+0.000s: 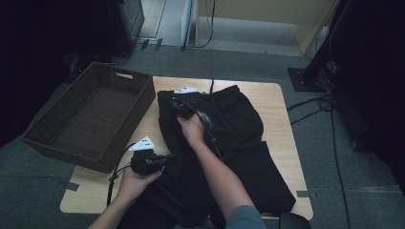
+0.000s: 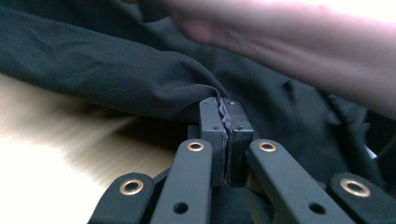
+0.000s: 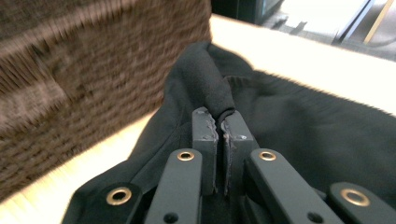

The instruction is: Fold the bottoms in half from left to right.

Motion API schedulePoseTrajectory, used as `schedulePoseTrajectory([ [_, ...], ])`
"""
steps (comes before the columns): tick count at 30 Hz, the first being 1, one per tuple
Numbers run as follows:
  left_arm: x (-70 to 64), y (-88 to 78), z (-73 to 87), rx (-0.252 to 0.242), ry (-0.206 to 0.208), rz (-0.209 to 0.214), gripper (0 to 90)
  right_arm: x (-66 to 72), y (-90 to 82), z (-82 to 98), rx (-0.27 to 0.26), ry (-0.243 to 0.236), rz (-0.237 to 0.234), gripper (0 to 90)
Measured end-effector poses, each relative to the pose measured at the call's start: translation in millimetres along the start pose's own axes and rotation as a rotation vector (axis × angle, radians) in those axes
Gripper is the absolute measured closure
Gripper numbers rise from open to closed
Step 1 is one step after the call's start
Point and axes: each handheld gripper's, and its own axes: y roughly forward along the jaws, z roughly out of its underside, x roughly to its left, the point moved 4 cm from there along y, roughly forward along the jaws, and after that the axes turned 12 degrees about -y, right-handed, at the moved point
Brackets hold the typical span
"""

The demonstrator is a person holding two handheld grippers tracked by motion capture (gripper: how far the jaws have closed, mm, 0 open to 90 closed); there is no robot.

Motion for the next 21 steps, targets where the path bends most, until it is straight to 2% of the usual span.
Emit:
schedulePoseTrajectory([
  [2, -14.0, 9.6, -8.0, 0.006, 0.032, 0.026, 89.6, -12.9, -14.1, -3.5, -0.008, 0.000, 0.007, 86.2],
  [5, -30.6, 28.8, -17.4, 0.031, 0.069, 0.045, 89.6, -37.6, -35.9, -0.9, -0.017, 0.032, 0.011, 86.2],
  [9, -46.0, 54.7, -22.8, 0.055, 0.083, 0.065, 89.5, -68.0, -65.0, 12.2, -0.023, 0.054, 0.054, 86.2],
  [11, -52.1, 67.7, -22.2, 0.073, 0.099, 0.060, 89.6, -82.5, -78.1, 22.2, -0.016, 0.065, 0.076, 86.1],
  [13, -53.2, 82.7, -19.6, 0.105, 0.108, 0.043, 89.5, -96.0, -88.5, 34.4, 0.000, 0.075, 0.104, 86.2],
  [16, -48.2, 104.4, -13.6, 0.150, 0.094, 0.017, 89.5, -113.0, -97.0, 54.3, 0.035, 0.100, 0.134, 86.1],
  [21, -38.8, 129.5, -1.0, 0.222, 0.101, -0.028, 89.3, -130.6, -93.8, 86.5, 0.117, 0.125, 0.167, 86.0],
])
